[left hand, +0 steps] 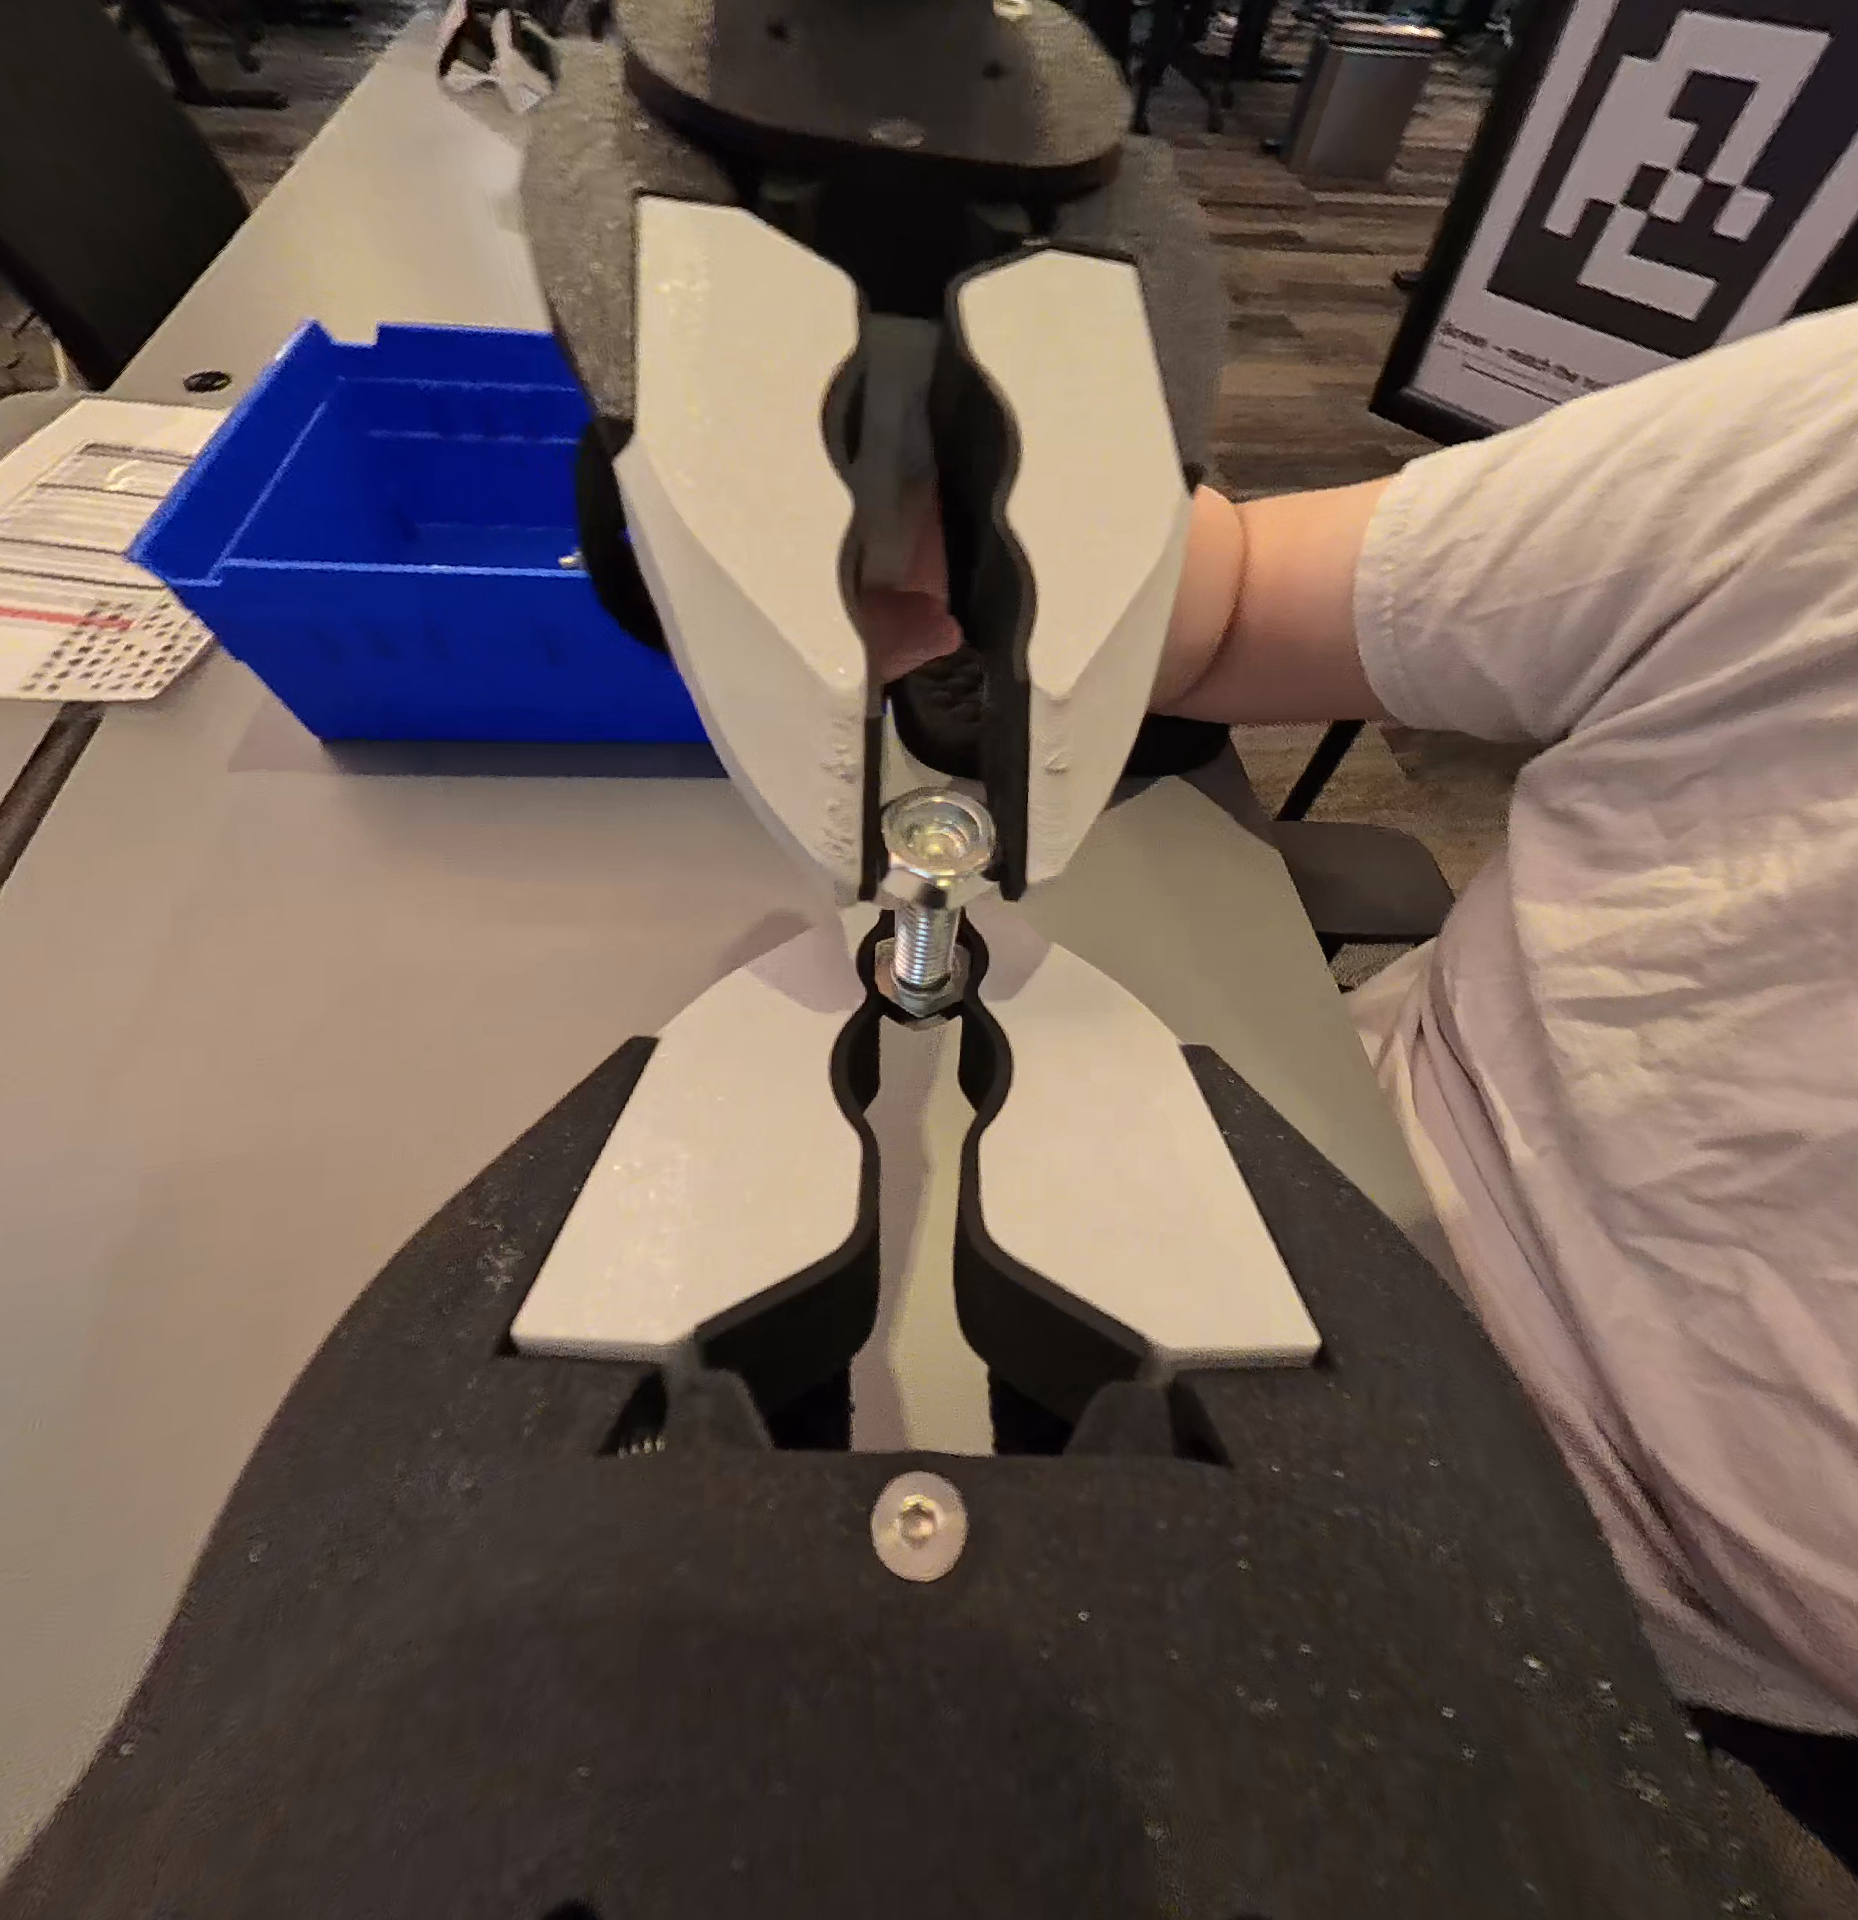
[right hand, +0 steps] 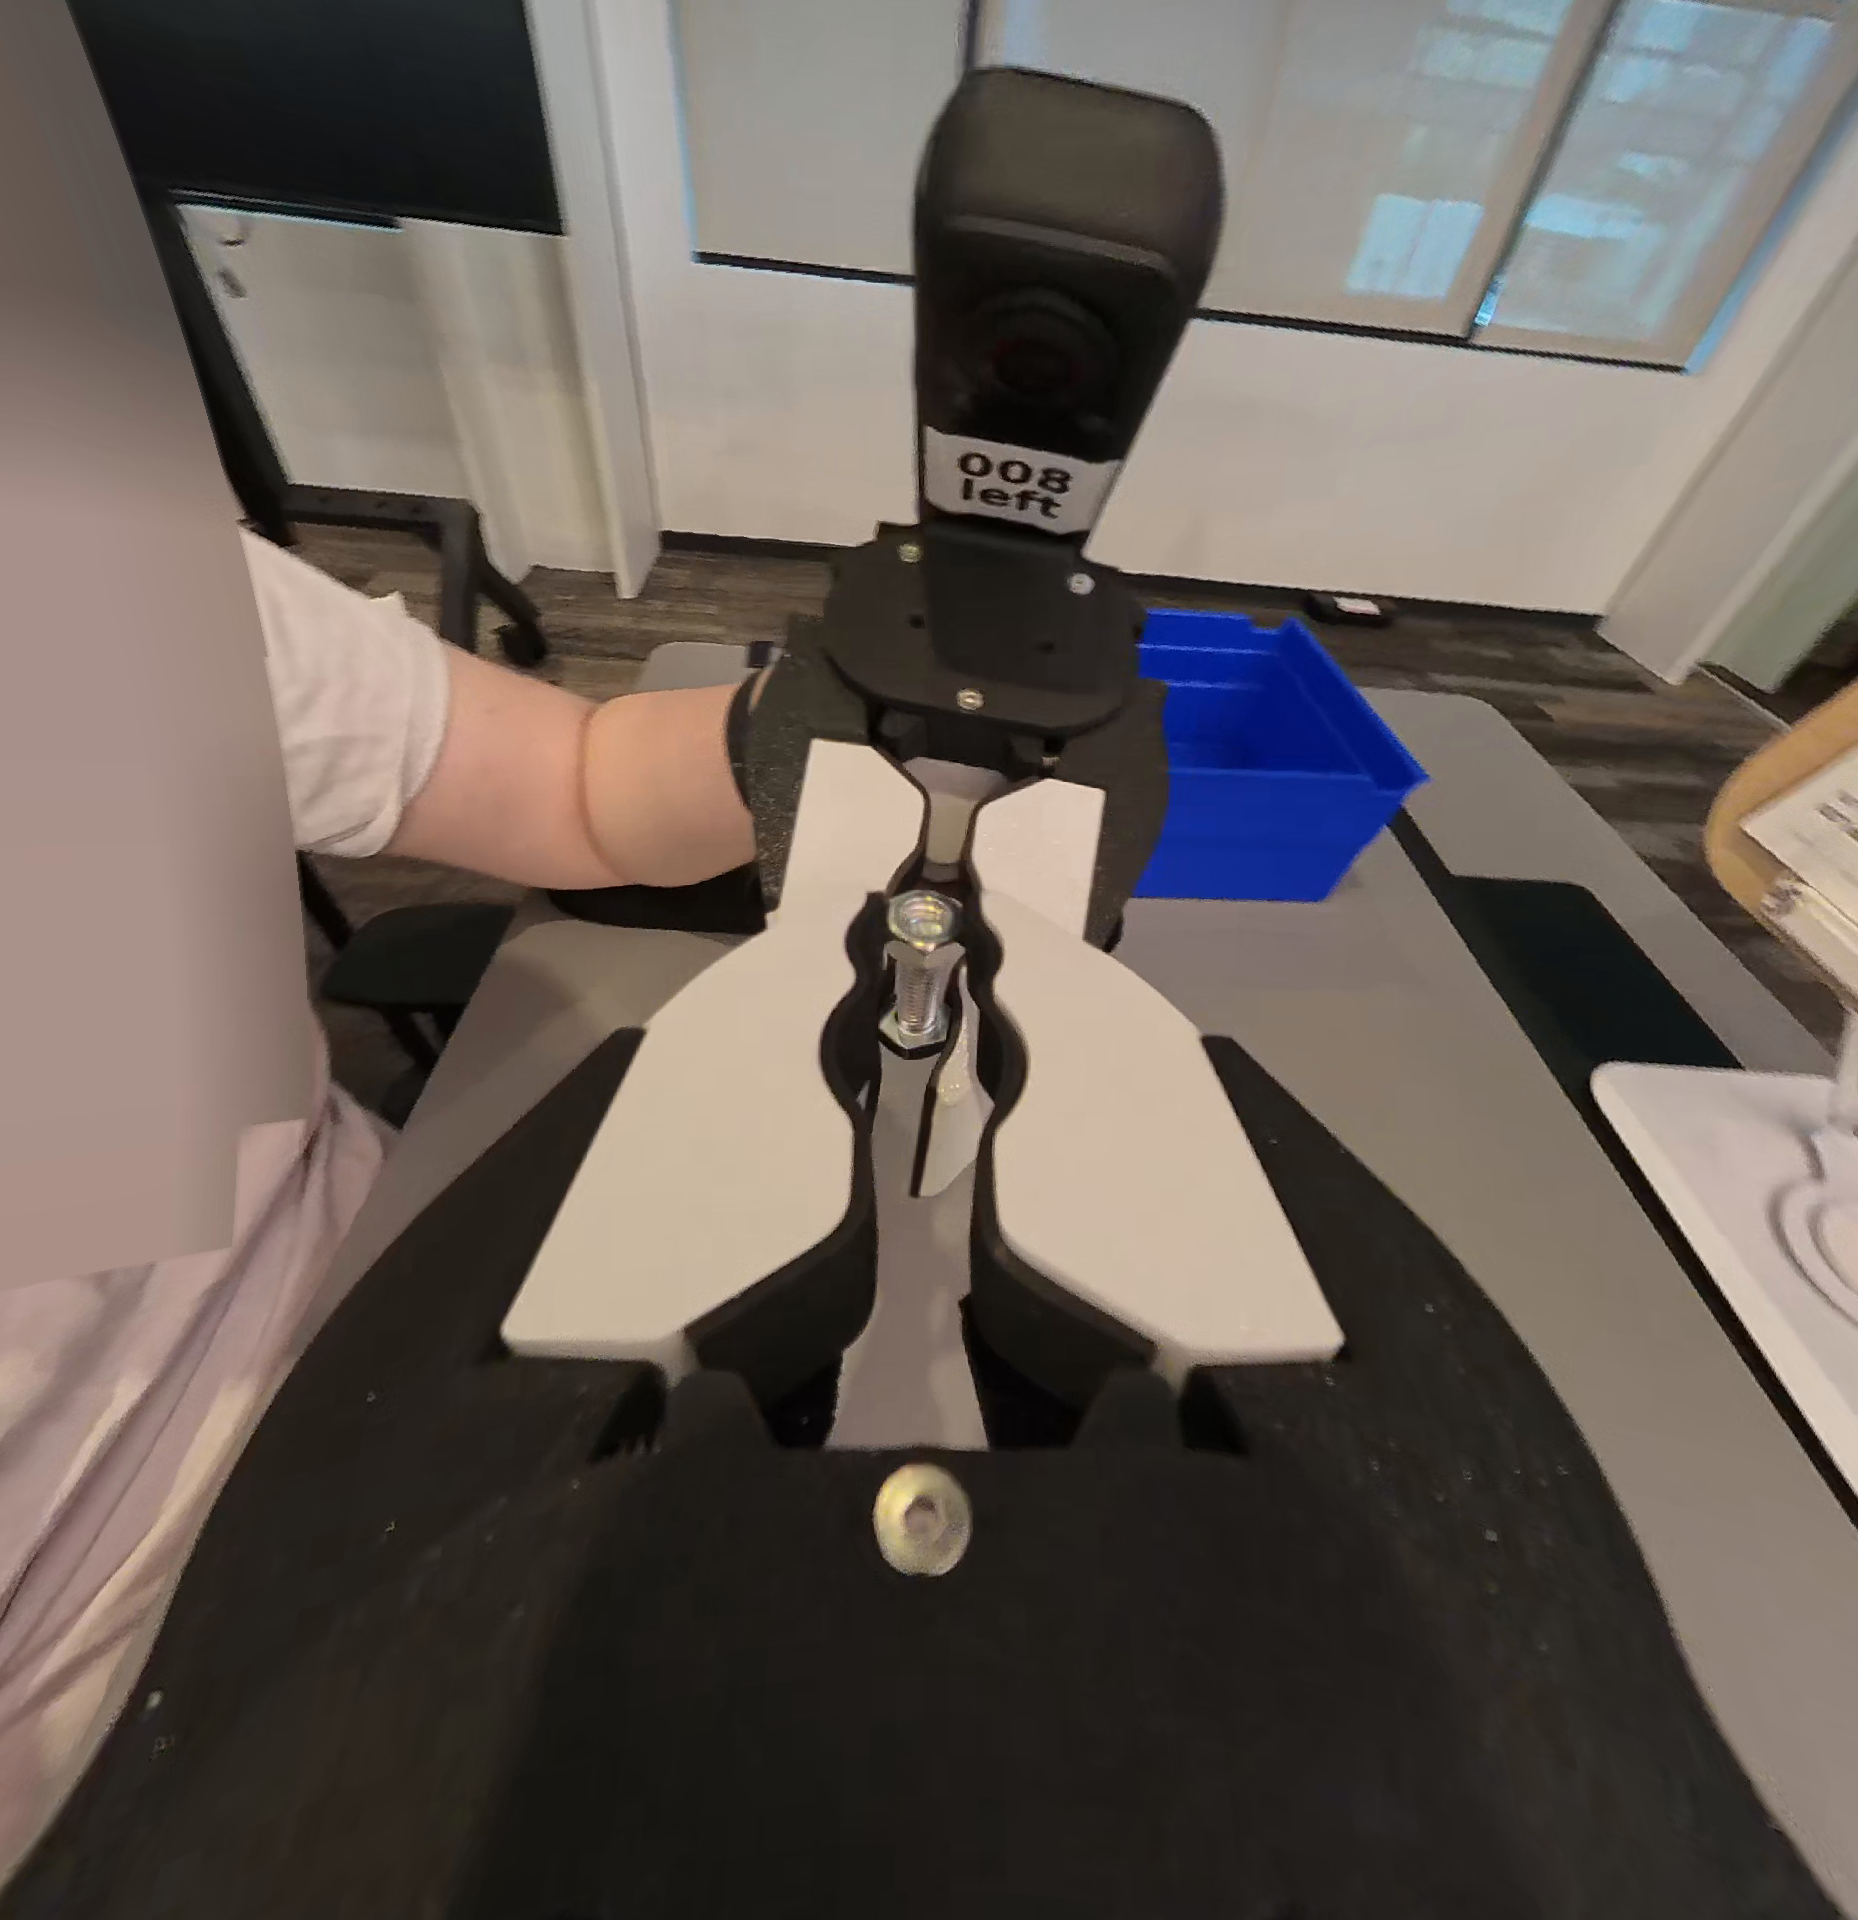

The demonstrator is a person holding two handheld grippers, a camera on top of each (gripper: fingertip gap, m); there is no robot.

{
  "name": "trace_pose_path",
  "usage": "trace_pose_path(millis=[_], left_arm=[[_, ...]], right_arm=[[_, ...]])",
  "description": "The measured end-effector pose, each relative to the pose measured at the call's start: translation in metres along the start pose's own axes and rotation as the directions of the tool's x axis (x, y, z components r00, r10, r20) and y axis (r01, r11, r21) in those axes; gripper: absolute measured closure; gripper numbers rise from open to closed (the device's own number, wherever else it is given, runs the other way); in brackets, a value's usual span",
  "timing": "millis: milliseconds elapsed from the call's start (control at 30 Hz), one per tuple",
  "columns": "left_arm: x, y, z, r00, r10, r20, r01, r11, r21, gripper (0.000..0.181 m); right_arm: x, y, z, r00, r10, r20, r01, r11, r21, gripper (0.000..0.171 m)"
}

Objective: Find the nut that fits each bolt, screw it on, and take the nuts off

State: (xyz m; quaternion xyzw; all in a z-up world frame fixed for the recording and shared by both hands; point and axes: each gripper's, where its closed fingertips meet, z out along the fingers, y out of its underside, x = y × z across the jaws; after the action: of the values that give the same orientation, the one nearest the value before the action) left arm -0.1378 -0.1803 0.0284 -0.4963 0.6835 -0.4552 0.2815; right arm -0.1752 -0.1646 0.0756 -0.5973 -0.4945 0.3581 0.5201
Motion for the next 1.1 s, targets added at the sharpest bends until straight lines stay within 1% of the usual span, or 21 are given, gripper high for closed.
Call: trace_pose_path(millis=[167, 233, 300, 367, 433, 467, 567, 633, 833, 967, 1100], left_arm=[[-0.018, 0.005, -0.001, 0.994, -0.028, 0.103, 0.031, 0.999, -0.024, 0.172], [-0.020, 0.006, -0.001, 0.992, -0.038, 0.117, 0.041, 0.999, -0.024, 0.172], [-0.018, 0.007, -0.001, 0.994, -0.034, 0.106, 0.038, 0.999, -0.029, 0.172], [-0.012, 0.005, 0.000, 0.997, -0.034, 0.068, 0.035, 0.999, -0.020, 0.172], [-0.001, 0.001, 0.000, 0.999, -0.033, -0.005, 0.033, 0.999, -0.004, 0.172], [0.004, 0.001, 0.000, 0.999, -0.027, -0.039, 0.027, 1.000, 0.000, 0.172], [0.012, 0.001, 0.002, 0.997, -0.013, -0.080, 0.012, 1.000, -0.007, 0.172], [0.018, 0.000, 0.003, 0.994, -0.006, -0.109, 0.005, 1.000, -0.004, 0.172], [0.035, -0.004, 0.004, 0.982, 0.039, -0.185, -0.035, 0.999, 0.024, 0.172], [0.044, -0.001, 0.008, 0.975, 0.071, -0.212, -0.071, 0.997, 0.006, 0.172], [0.048, 0.000, 0.010, 0.971, 0.081, -0.224, -0.083, 0.997, 0.001, 0.172]], right_arm=[[0.015, 0.007, 0.002, 0.989, 0.037, -0.143, -0.044, 0.998, -0.050, 0.157], [0.018, 0.007, 0.002, 0.983, 0.050, -0.176, -0.061, 0.996, -0.059, 0.157], [0.016, 0.008, 0.003, 0.984, 0.041, -0.172, -0.053, 0.996, -0.067, 0.157], [0.011, 0.009, 0.003, 0.991, -0.006, -0.131, -0.006, 0.996, -0.088, 0.155], [0.005, 0.008, 0.003, 0.996, -0.049, -0.074, 0.043, 0.995, -0.090, 0.145], [0.003, 0.007, 0.001, 0.996, -0.070, -0.060, 0.065, 0.995, -0.080, 0.144], [-0.006, -0.001, -0.003, 0.994, -0.109, 0.015, 0.110, 0.994, -0.011, 0.145], [-0.017, -0.003, -0.005, 0.990, -0.099, 0.106, 0.096, 0.995, 0.027, 0.148], [-0.026, -0.001, -0.009, 0.972, -0.080, 0.219, 0.069, 0.996, 0.057, 0.148], [-0.036, -0.007, -0.010, 0.949, -0.053, 0.311, 0.015, 0.992, 0.123, 0.149], [-0.041, -0.005, -0.010, 0.929, -0.030, 0.368, -0.018, 0.992, 0.126, 0.155]])
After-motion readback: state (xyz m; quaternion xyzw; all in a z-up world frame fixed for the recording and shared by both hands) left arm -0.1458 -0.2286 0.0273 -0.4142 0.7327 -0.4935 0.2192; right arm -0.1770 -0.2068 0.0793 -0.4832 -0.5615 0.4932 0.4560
